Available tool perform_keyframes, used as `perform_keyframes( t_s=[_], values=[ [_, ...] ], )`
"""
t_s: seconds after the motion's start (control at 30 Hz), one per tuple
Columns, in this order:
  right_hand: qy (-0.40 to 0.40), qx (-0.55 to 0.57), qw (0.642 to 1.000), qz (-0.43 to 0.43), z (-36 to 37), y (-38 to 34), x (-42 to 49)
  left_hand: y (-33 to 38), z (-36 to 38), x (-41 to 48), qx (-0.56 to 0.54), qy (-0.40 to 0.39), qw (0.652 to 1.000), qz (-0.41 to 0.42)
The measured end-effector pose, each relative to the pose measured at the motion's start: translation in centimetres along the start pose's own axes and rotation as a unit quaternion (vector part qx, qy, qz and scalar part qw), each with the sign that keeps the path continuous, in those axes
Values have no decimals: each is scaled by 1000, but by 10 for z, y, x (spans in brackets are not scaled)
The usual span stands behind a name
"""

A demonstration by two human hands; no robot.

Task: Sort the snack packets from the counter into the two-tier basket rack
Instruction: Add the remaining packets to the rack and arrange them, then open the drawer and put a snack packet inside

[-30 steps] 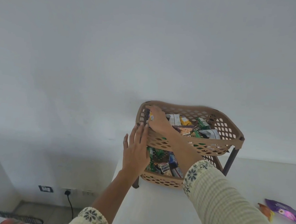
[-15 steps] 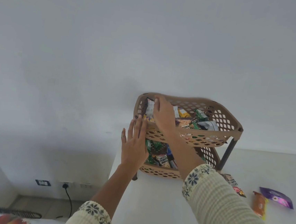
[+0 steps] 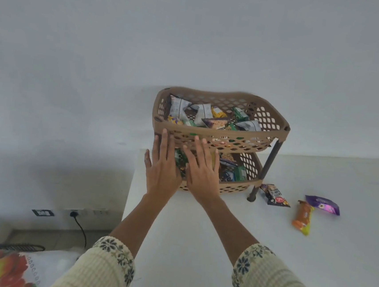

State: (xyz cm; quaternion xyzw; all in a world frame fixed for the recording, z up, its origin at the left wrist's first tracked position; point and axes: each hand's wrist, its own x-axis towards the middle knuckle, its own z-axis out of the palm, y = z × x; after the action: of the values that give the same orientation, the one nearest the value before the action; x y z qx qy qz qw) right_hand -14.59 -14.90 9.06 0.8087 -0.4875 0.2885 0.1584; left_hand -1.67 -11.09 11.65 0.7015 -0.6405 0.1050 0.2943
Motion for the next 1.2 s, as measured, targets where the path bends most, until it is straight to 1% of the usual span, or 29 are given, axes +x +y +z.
perform_keyframes(
  t_s=[0.07, 0.13, 0.23, 0.33, 0.43, 0.47, 0.6, 0.67, 0.7, 0.77, 0.8, 0.87, 0.93, 1.0, 1.1, 1.13, 1.17, 1.2],
  values=[
    [-40, -8, 999, 11, 2, 6, -33, 5, 16, -30, 17, -60, 998, 22],
    [-79, -11, 997, 16, 1, 13, -67, 11, 31, -66, 37, -122, 992, 22],
    [-134, 1, 991, 16, -6, 22, -119, 22, 48, -121, 95, -223, 970, 10],
    [-206, 34, 977, 35, -16, 29, -169, 33, 56, -170, 119, -296, 948, 3],
    [-306, 51, 950, 43, -29, 34, -217, 48, 52, -214, 112, -343, 932, -15],
    [-327, 51, 943, 42, -34, 35, -232, 54, 50, -228, 110, -352, 929, -20],
    [-367, 75, 926, 56, -55, 36, -288, 76, 41, -288, 114, -360, 926, -18],
    [-368, 90, 924, 56, -67, 32, -314, 88, 31, -319, 100, -333, 937, -25],
    [-354, 92, 929, 55, -72, 29, -326, 93, 25, -333, 89, -296, 951, -24],
    [-296, 89, 949, 64, -80, 20, -346, 99, 17, -357, 88, -226, 970, 0],
    [-268, 93, 956, 74, -84, 16, -355, 102, 13, -367, 95, -211, 973, 6],
    [-227, 113, 964, 83, -90, 4, -372, 104, 6, -386, 101, -209, 973, 9],
    [-200, 140, 966, 87, -95, -10, -393, 104, 2, -405, 93, -232, 968, 5],
    [-188, 156, 964, 101, -100, -26, -415, 104, -1, -426, 90, -258, 962, 2],
    [-179, 186, 959, 121, -104, -45, -445, 101, -3, -454, 67, -248, 966, 4],
    [-176, 201, 954, 138, -103, -51, -453, 99, -3, -463, 60, -251, 966, 3],
    [-177, 233, 939, 179, -103, -55, -456, 99, -2, -471, 54, -255, 966, -8],
    [-181, 289, 906, 251, -104, -58, -456, 99, -2, -477, 38, -260, 964, -36]
  ],
)
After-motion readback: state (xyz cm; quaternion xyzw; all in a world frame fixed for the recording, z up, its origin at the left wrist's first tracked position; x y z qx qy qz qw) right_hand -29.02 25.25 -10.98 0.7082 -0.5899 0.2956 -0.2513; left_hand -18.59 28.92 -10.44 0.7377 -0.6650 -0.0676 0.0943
